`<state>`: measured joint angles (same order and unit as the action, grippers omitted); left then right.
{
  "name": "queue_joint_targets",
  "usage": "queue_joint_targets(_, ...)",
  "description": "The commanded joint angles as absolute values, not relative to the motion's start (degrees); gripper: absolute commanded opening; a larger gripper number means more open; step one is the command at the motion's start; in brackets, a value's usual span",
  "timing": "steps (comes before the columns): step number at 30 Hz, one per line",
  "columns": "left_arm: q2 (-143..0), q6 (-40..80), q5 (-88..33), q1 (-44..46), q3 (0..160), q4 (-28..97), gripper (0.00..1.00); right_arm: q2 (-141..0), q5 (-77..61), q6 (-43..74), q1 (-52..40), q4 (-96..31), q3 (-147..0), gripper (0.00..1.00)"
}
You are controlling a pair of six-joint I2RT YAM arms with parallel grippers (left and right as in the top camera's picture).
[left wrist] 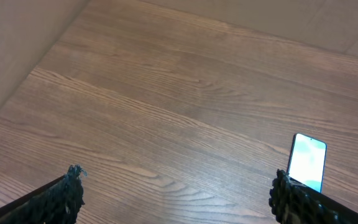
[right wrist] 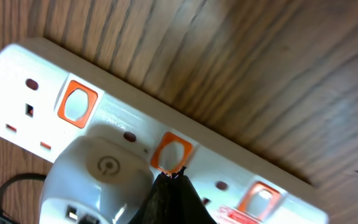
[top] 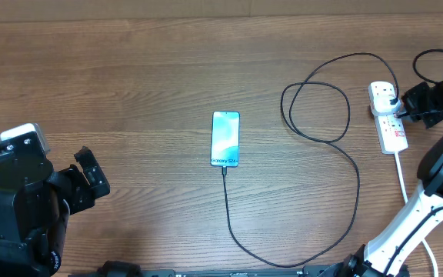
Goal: Plug charger to phone and switch on socket
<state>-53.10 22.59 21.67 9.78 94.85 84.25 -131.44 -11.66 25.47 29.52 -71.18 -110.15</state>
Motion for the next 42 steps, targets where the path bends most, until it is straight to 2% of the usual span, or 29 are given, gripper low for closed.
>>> queue_joint_targets(1, -52.6, 23.8, 21.3, 10.2, 94.6, 84.2, 1.00, -133.1, -12.7, 25.3, 28.3, -70.0, -111.1, 0.04)
queue_joint_targets(8, -51.1, 23.8, 21.3, 10.2, 94.6, 84.2, 1.00, -136.0, -11.7, 26.7, 26.4, -68.5, -110.5, 0.04)
queue_joint_targets(18, -40.2, 23.8, 21.3, 10.1, 94.6, 84.2, 1.00, -136.7, -14.7, 23.6, 24.3, -69.9, -108.5, 0.04)
queue_joint_targets(26, -31.5, 23.8, 21.4, 9.2, 94.6, 84.2, 1.00, -134.6, -11.5, 18.1, 24.4, -79.9, -110.1, 0.04)
queue_joint_targets(31, -25.6, 23.8, 21.4, 7.7, 94.6, 84.2, 1.00, -126.8, -7.8, 16.7, 24.5, -85.7, -111.4, 0.04)
queue_joint_targets(37, -18.7, 23.8, 21.3, 7.0, 94.6, 84.2, 1.00, -111.2, -10.7, 18.2, 23.9, -88.0, -111.4, 0.04)
queue_joint_targets(42, -13.4, 23.8, 21.4, 7.0, 94.6, 84.3, 1.00, -95.3, -18.4, 25.3, 23.9, -80.9, -111.4, 0.04)
